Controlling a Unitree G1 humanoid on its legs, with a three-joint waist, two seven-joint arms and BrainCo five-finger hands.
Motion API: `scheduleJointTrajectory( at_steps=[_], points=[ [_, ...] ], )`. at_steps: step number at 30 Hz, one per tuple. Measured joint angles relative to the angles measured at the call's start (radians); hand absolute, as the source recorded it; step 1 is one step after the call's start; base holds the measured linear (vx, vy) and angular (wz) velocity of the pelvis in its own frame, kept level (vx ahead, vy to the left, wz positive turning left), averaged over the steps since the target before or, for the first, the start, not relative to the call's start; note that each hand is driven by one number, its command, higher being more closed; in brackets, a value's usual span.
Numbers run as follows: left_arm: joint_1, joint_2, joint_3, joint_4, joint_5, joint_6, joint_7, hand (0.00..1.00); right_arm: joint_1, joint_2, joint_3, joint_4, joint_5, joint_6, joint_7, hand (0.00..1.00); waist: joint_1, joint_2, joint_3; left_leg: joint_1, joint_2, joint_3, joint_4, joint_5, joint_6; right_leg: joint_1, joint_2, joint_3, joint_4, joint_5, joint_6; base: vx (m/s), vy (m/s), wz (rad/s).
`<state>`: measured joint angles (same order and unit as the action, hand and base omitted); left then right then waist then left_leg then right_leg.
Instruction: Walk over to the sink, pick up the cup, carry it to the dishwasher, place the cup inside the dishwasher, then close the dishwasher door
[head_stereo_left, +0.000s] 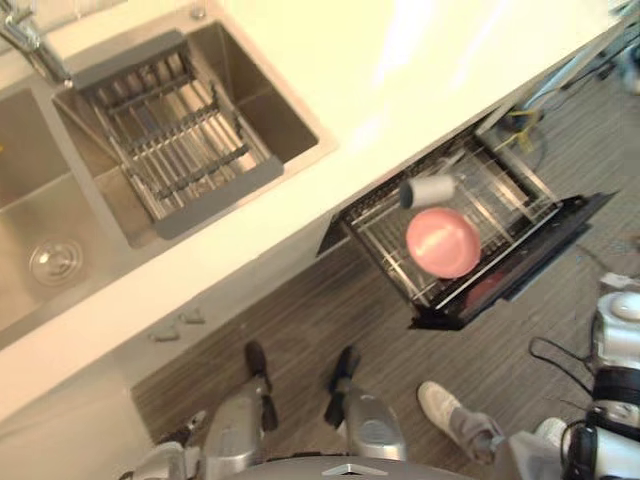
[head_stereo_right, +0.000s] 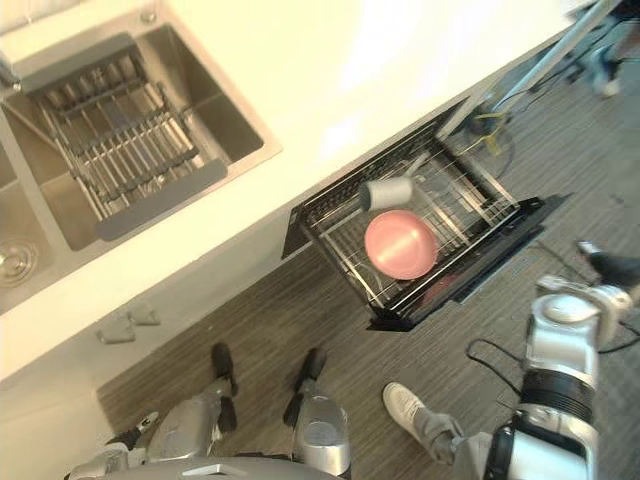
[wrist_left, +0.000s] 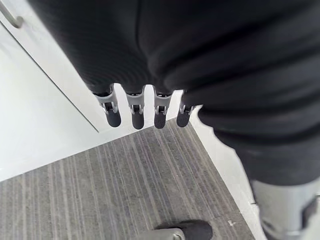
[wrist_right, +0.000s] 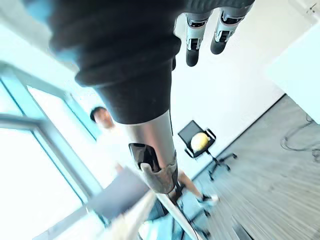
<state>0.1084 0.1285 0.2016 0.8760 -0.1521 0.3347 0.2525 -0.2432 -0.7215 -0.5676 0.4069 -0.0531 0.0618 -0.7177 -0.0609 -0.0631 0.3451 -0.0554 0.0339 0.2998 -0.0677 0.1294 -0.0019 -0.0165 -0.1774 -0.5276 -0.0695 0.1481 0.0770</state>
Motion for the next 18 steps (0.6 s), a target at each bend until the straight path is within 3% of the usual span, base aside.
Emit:
scheduleJointTrajectory(
  at_steps=[3, 5, 6, 8, 11, 14, 18],
  points=[
    [0.006, 0.002, 0.036, 0.001, 0.0, 0.015, -0.025, 0.0, 0.042, -0.032, -0.084, 0.034, 0.159, -0.043, 0.041, 0.0, -0.023, -0.015, -0.035, 0.025, 0.004, 0.004, -0.009, -0.01, -0.006, 0.025, 0.007, -0.002, -0.004, -0.012, 0.005, 0.03, -0.037, -0.03],
    [0.025, 0.008, 0.044, 0.001, -0.001, 0.031, -0.048, 0.0, 0.065, -0.033, -0.128, 0.153, 0.384, -0.091, 0.149, 0.0, -0.034, -0.025, -0.068, 0.043, 0.008, 0.009, -0.015, -0.015, -0.009, 0.044, 0.01, -0.006, -0.007, -0.022, -0.002, 0.01, -0.018, 0.01],
    [0.027, 0.008, 0.046, 0.004, -0.001, 0.038, -0.051, 0.0, 0.071, -0.03, -0.14, 0.18, 0.44, -0.101, 0.178, 0.0, -0.036, -0.025, -0.072, 0.049, 0.009, 0.009, -0.016, -0.017, -0.009, 0.051, 0.011, -0.007, -0.008, -0.023, -0.002, 0.02, -0.02, -0.08],
    [0.031, 0.005, 0.052, 0.015, -0.002, 0.058, -0.064, 0.0, 0.085, 0.031, -0.186, 0.212, 0.674, -0.125, 0.279, 0.0, -0.037, -0.019, -0.087, 0.065, 0.012, 0.024, -0.015, -0.018, -0.013, 0.056, 0.009, -0.005, -0.003, -0.026, -0.003, 0.01, -0.013, -0.16],
    [0.031, -0.003, 0.053, 0.022, -0.002, 0.059, -0.065, 0.0, 0.088, 0.146, -0.189, 0.248, 0.754, -0.127, 0.362, 0.0, -0.034, -0.005, -0.094, 0.071, 0.014, 0.031, -0.015, -0.019, -0.015, 0.058, 0.008, -0.013, -0.001, -0.025, -0.005, 0.0, -0.012, -0.11],
    [0.031, -0.015, 0.051, 0.038, -0.002, 0.059, -0.064, 0.0, 0.094, 0.263, -0.175, 0.25, 0.753, -0.127, 0.409, 0.0, -0.02, 0.017, -0.106, 0.072, 0.015, 0.027, -0.015, -0.019, -0.015, 0.076, 0.002, -0.051, -0.003, -0.025, -0.004, -0.01, -0.005, 0.09],
    [0.04, -0.034, 0.051, 0.041, -0.003, 0.056, -0.064, 0.0, 0.09, 0.332, -0.131, 0.274, 0.766, -0.152, 0.432, 0.0, 0.005, 0.043, -0.119, 0.071, 0.016, 0.036, -0.015, -0.024, -0.009, 0.093, -0.004, -0.095, -0.009, -0.027, -0.002, 0.01, 0.011, 0.29]
  ],
)
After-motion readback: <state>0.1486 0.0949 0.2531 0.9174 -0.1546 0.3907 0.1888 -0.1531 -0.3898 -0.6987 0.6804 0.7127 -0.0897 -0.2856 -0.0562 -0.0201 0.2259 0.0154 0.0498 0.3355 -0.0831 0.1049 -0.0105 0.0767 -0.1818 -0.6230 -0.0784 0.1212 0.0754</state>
